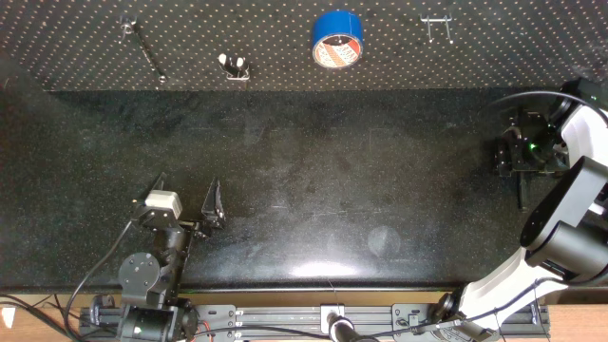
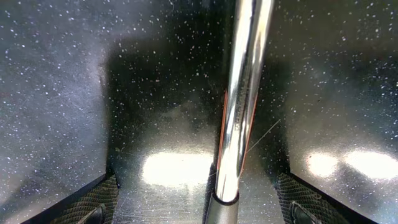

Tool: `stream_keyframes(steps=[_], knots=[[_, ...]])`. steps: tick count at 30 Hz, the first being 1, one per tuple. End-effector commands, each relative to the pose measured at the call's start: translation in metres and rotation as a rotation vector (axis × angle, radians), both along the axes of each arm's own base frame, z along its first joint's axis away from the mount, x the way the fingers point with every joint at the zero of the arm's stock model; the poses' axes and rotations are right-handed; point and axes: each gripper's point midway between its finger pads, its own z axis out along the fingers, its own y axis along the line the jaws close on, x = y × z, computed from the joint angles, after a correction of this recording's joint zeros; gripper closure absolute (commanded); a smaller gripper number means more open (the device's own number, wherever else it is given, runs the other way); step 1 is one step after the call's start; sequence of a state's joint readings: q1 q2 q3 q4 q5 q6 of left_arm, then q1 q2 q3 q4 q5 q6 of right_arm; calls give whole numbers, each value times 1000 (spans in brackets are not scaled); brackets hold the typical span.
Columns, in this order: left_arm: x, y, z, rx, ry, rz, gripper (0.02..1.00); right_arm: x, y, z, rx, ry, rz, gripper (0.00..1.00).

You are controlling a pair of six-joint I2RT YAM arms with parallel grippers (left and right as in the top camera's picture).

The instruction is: Place Tools Onto Pegboard

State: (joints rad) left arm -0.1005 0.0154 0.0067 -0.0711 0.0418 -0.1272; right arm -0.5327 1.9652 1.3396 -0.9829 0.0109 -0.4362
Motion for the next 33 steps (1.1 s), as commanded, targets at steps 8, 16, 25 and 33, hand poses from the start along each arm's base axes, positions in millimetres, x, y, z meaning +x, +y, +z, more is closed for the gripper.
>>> stream_keyframes(steps=[8,16,25,33], knots=[[0,2,0,13,-5,9,25,-14,9,-20,51,41,11,487],[0,2,0,13,-5,9,25,-17,11,-20,59,54,7,921],[0,2,0,13,-5,9,25,-14,12,-19,56,47,13,925],[0,2,0,13,-5,9,25,13,34,15,89,-146,41,925]])
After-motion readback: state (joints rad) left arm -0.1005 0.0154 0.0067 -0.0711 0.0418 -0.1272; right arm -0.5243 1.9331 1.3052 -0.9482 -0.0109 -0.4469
